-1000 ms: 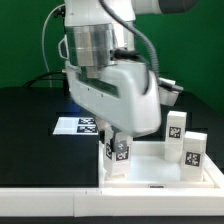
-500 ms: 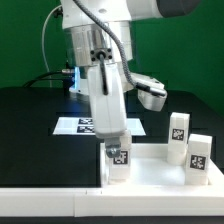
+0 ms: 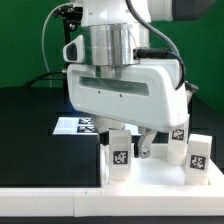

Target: Assemble square table

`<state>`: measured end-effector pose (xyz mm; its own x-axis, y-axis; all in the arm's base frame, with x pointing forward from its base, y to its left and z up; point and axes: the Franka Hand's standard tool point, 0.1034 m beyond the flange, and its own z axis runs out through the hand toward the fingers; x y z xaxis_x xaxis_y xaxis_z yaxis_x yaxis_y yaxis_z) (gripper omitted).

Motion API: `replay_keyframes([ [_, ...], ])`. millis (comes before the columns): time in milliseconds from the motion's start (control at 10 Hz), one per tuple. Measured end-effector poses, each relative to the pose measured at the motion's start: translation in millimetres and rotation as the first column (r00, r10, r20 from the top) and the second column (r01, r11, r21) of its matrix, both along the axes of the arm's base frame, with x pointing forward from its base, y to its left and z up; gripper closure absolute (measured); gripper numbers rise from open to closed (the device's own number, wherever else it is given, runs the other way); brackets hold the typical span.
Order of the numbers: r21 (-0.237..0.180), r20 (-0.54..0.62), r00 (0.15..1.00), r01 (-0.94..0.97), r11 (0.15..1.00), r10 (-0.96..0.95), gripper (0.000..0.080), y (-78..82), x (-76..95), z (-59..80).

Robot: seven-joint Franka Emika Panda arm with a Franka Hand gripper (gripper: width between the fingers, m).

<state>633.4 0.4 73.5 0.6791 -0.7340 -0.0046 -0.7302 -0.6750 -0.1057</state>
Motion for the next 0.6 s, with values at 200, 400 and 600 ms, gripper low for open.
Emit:
replay_keyframes([
  [200, -0.064, 0.023, 0.93, -0.366, 0.929, 0.368, 0.015, 5.8, 3.3, 1.2],
  [400, -0.084, 0.034, 0.854, -0.515, 0.853, 0.519, 0.015, 6.4, 3.2, 5.7],
  [600, -0.081, 0.032, 0.87, -0.488, 0.869, 0.492, 0.0253, 5.6, 2.8, 4.4],
])
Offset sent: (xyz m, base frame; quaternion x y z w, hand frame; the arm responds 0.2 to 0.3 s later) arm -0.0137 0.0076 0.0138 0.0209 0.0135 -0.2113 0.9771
